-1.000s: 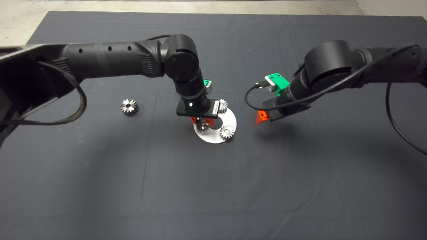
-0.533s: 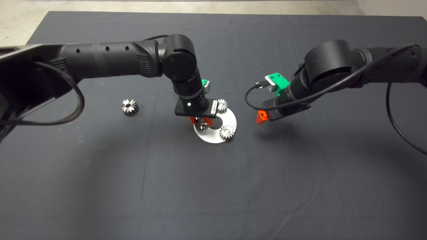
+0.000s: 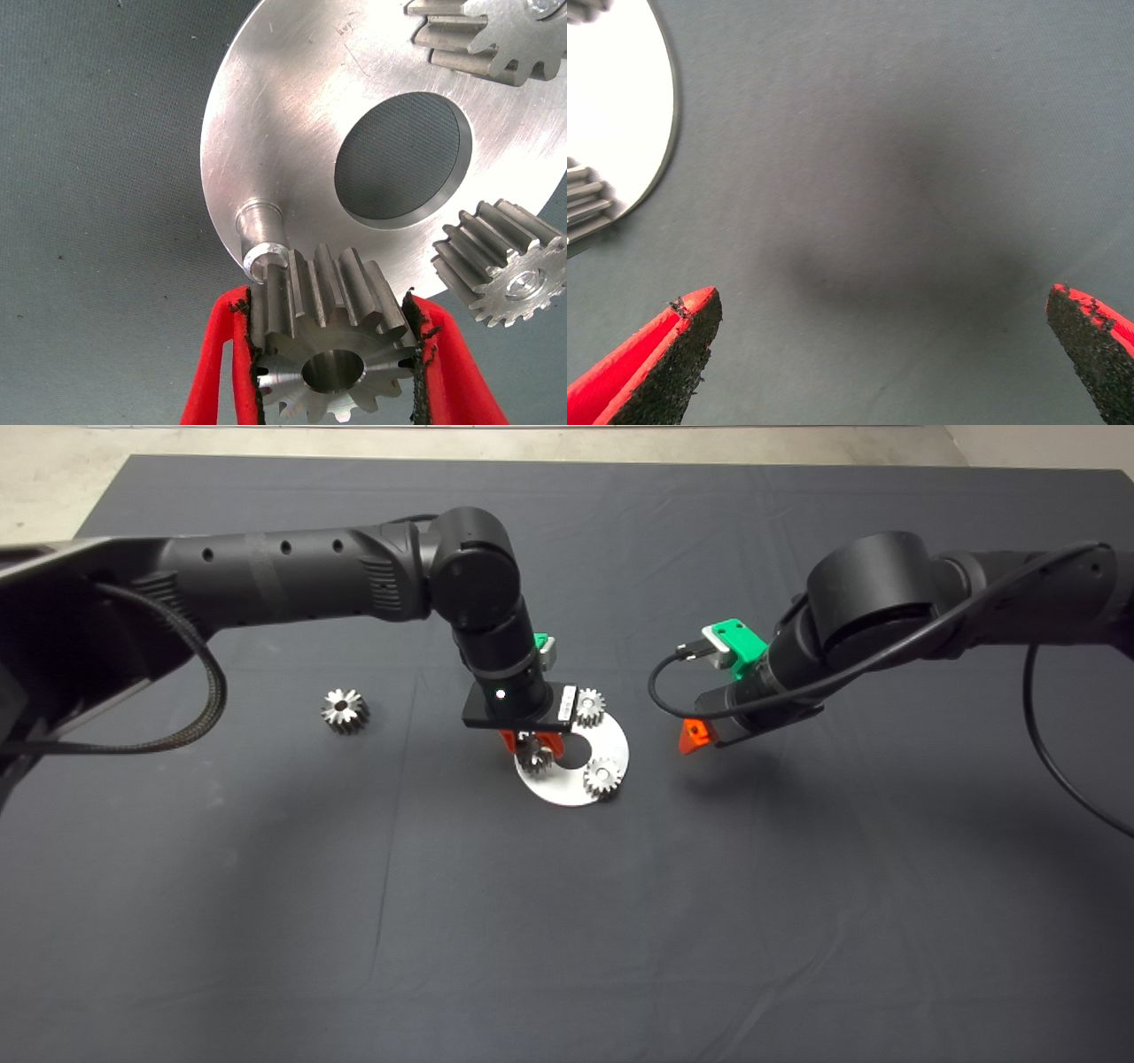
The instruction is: Remove an incorrectly installed larger gear and replace it with the correct smaller gear
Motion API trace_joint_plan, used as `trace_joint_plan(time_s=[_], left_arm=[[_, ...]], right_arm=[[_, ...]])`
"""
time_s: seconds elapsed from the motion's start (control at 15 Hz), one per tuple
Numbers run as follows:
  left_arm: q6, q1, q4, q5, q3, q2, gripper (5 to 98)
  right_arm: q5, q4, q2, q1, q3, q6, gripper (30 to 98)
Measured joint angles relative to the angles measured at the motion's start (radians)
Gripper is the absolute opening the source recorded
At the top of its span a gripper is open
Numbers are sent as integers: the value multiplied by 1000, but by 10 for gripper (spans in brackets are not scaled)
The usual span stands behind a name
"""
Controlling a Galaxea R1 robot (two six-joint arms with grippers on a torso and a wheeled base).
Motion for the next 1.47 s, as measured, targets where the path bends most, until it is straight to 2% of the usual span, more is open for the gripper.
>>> trace_joint_plan(time_s=[0.27, 0.6, 1.0, 1.2, 1.47], left_arm=[[9, -2, 2, 0, -18, 3, 242], [45, -10, 4, -6, -65, 9, 242], [51, -11, 9, -3, -66, 13, 241], [80, -11, 11, 7, -62, 16, 241], [79, -11, 6, 6, -36, 17, 240]], right_arm=[[0, 0, 0, 0, -1, 0, 970], [0, 0, 5, 0, -1, 0, 969], [0, 0, 11, 0, -6, 0, 970], [0, 0, 11, 0, -14, 0, 970], [0, 0, 14, 0, -36, -8, 970]])
